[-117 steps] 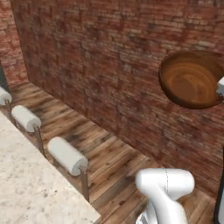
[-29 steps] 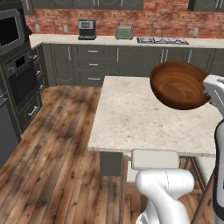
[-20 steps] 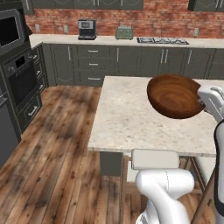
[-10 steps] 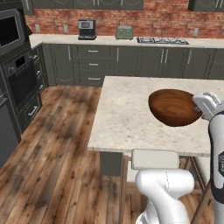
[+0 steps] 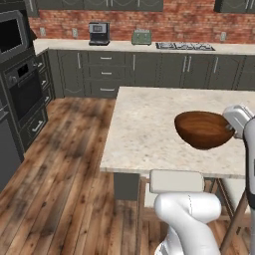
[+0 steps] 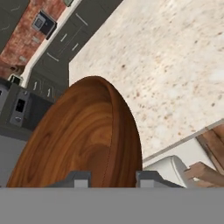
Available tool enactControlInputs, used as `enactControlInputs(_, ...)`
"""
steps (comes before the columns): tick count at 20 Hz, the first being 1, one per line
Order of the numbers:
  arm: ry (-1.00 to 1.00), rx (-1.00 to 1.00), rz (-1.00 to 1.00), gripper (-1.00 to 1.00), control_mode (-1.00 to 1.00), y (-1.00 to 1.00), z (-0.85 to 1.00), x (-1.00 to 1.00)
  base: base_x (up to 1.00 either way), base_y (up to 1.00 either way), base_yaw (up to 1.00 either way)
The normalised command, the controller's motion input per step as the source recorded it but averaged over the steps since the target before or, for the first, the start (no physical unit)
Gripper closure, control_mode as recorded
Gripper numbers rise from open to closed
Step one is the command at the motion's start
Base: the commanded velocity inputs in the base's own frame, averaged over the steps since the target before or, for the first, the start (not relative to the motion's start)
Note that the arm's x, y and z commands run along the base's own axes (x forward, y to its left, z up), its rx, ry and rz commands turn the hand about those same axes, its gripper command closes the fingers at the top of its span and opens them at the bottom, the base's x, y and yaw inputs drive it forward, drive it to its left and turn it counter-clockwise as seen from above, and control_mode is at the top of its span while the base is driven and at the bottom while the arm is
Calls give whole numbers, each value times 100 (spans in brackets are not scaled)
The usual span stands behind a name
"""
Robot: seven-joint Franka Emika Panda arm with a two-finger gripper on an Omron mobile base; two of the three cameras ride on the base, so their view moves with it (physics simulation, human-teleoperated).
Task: Pick up the bowls from the cabinet and place each bowl in front of a stool on the dining counter.
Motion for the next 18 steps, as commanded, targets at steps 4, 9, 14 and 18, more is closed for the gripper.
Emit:
enactControlInputs(4,-1,0,0,100,-100,0,-45,33,0,0,0)
enactControlInputs(9,0,0,0,100,-100,0,-31,51,0,0,0)
enactControlInputs(14,0,0,0,100,-100,0,-29,45,0,0,0)
enactControlInputs(18,0,0,0,100,-100,-4,-29,31,0,0,0)
